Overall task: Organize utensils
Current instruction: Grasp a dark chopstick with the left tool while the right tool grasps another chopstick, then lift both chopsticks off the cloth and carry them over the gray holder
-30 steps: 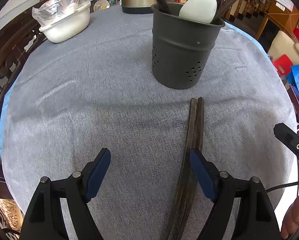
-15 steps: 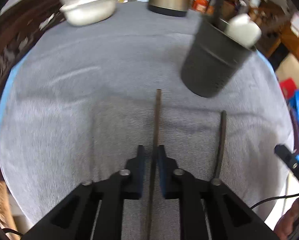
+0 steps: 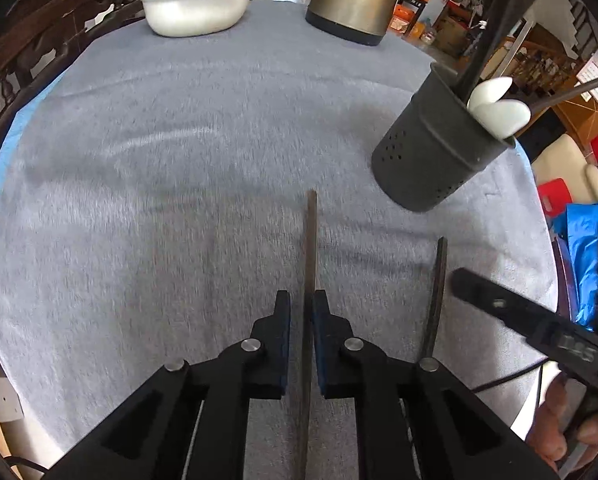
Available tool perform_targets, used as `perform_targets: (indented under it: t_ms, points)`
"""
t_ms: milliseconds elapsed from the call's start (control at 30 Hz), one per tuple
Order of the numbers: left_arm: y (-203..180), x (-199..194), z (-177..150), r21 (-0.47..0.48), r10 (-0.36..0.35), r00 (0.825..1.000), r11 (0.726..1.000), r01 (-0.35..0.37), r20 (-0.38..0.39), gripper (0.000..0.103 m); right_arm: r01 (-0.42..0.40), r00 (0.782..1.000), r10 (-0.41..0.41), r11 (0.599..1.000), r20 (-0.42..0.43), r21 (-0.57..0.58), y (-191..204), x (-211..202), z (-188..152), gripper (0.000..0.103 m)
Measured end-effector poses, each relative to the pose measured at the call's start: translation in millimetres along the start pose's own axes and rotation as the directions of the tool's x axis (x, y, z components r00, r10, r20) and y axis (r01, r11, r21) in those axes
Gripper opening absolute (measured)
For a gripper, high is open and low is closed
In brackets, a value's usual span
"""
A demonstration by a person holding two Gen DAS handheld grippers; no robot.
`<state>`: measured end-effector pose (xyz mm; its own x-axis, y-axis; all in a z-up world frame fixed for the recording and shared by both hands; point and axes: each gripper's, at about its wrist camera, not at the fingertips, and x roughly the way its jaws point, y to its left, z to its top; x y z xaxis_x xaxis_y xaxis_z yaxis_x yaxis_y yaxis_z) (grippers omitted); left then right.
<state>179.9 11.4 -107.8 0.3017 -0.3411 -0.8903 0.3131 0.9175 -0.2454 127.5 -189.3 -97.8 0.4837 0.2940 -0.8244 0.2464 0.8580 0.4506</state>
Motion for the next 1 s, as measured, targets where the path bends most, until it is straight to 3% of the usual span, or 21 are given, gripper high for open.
perform_targets:
  t_ms: [67,167,267,467,667,1000]
  points:
    - [-1,1,8,0.009,-0.005,1.000,1.000,0.005,0.004,0.011,0.026,0.999,-0.026,0.999,-0.021,0.034,-2,8,3,0.030]
    - [-2,7,21,0.018,-0.012,1.000,1.000,0.012,-0.011,0.012,0.115,0.993,-0.113,0.992,-0.026,0.054,2,17,5,0.019]
    - [-7,13,29,0.017,-0.035,0.999,0.999,0.035,-0.025,0.012,0.141,0.990,-0.140,0.989,-0.027,0.039,7,22,5,0.010]
    - [-13,34,45,0.004,-0.046,0.998,0.999,0.046,-0.049,0.012,0.143,0.990,-0.143,0.990,-0.018,-0.012,7,20,1,0.010]
    - [-23,40,39,0.008,-0.084,0.994,0.996,0.085,-0.062,0.008,0.198,0.980,-0.199,0.979,-0.011,-0.051,-11,3,0,0.008]
    - [-34,47,56,0.011,-0.060,0.995,0.998,0.062,-0.085,0.012,0.245,0.965,-0.244,0.970,-0.097,0.002,-13,15,17,0.011]
